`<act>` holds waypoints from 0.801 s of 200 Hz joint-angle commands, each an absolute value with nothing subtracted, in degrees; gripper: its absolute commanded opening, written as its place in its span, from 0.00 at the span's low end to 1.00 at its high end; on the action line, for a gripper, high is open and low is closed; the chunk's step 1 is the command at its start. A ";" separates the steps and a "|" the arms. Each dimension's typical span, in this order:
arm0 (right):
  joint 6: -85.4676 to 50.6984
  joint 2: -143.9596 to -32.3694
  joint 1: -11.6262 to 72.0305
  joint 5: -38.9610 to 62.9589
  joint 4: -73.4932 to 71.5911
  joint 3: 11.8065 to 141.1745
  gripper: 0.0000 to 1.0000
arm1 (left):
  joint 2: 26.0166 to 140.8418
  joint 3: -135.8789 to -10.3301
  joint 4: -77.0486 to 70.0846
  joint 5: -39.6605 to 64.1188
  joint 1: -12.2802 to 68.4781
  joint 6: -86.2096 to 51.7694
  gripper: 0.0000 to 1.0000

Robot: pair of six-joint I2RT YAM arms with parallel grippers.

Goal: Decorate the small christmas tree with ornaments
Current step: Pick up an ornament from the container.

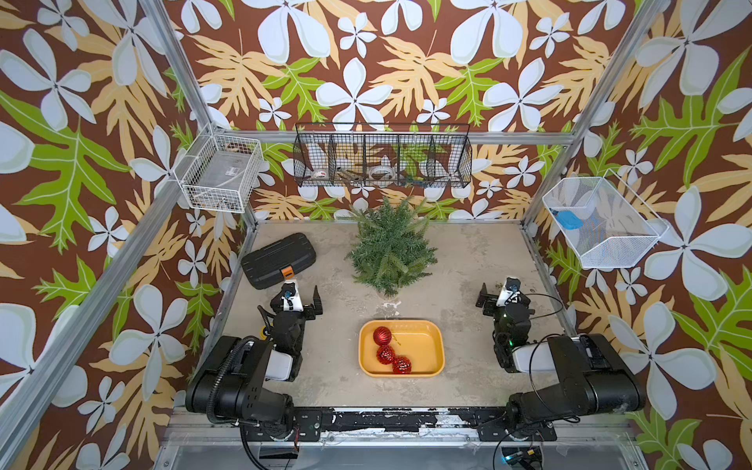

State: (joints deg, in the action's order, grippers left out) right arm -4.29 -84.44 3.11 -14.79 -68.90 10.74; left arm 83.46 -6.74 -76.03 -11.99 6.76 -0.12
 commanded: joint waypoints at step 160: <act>-4.20 -84.15 3.17 -15.00 -70.15 10.63 1.00 | 83.76 -7.56 -77.52 -19.99 6.51 -2.99 1.00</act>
